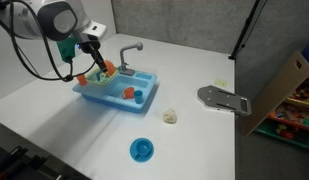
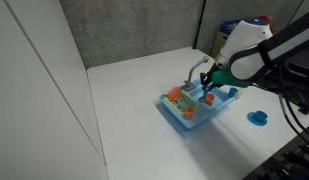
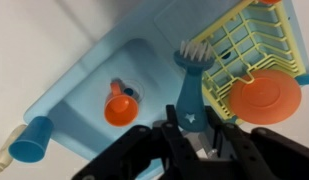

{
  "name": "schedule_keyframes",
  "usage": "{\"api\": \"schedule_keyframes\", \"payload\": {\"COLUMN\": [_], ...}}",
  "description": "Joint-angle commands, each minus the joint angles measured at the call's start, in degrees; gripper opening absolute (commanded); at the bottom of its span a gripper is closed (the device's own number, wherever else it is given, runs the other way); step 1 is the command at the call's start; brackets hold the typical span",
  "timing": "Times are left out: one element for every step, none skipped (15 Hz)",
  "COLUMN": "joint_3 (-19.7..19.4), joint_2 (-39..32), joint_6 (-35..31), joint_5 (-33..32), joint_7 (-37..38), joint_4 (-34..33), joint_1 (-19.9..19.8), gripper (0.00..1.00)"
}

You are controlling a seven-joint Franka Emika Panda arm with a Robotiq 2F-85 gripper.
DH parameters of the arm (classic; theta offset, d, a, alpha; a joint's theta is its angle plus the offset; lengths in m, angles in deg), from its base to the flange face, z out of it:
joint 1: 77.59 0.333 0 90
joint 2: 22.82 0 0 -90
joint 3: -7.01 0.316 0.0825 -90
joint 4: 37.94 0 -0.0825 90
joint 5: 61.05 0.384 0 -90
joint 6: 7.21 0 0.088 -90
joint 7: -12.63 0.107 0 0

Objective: Remove the brush that is in the blue cup which is on the blue saucer plate and put it in the dish drying rack

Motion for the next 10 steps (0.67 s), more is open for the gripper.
{"api": "schedule_keyframes", "payload": {"joint_3": [-0.8,-1.3,-1.5,-2.0,-2.2,-2.4,-2.7,-3.0,-3.0,-2.9], "joint_2": [-0.4,-0.5,-0.6,-0.7,-0.9,-1.2,-1.6,-2.2,-2.7,-3.2], "joint_6": [0.9,1.2,1.4,1.6,1.7,2.0,2.1,2.3,2.7,3.0], "joint_5": [0.8,0.4,0.3,-0.2,-0.4,-0.5,-0.6,-0.7,-0.6,-0.4], "joint_7": [4.5,6.4,7.8,9.5,10.8,12.0,13.3,14.6,15.6,16.6], "joint_4": [-1.2,-1.4,-1.5,-1.7,-1.9,-2.2,-2.6,-3.1,-3.7,-4.3], "joint_1": [1.2,1.7,2.0,2.4,2.7,3.0,3.2,3.5,3.5,3.5], "gripper": [0.09,0.09,0.09,0.08,0.09,0.09,0.09,0.08,0.09,0.09]}}
